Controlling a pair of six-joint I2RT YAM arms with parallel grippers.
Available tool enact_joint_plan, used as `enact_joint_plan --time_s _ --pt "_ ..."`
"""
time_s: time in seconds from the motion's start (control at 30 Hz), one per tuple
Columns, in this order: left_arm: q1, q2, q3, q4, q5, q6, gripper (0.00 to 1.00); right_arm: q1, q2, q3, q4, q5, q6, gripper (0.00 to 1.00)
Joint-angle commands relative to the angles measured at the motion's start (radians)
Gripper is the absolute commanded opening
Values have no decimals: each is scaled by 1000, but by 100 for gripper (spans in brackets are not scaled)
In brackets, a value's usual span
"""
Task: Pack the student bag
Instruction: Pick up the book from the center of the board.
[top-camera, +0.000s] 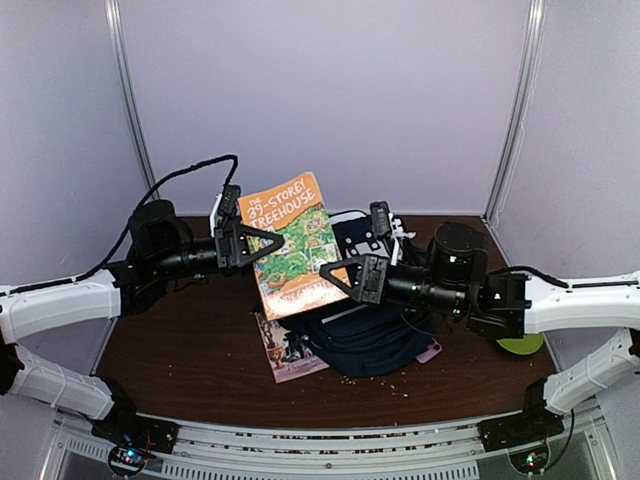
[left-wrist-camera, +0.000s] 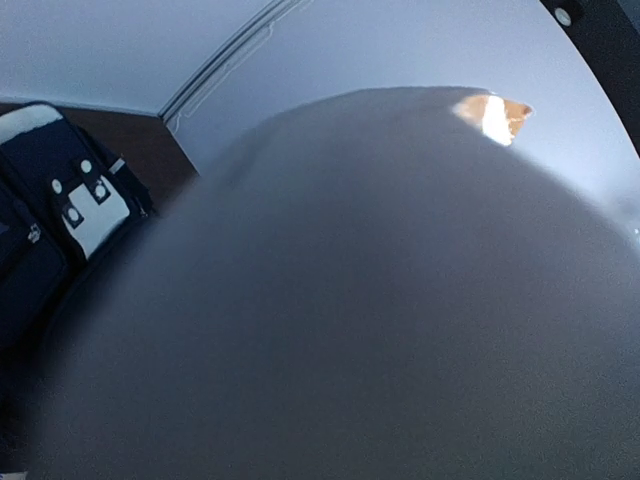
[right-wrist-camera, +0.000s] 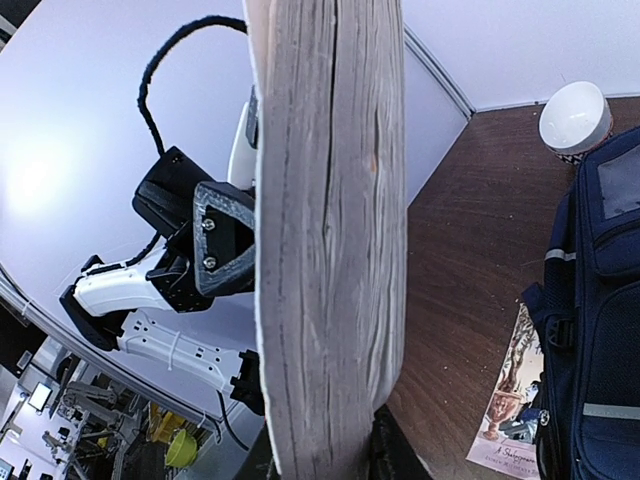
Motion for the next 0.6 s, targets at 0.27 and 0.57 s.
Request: enact_joint_plan --time_s 0.27,0.57 --pt "-13 -107 69 28 8 84 0 0 -109 46 -124 114 -119 71" --pt "-13 -185 131 -25 47 144 0 16 -159 46 -93 49 -60 100"
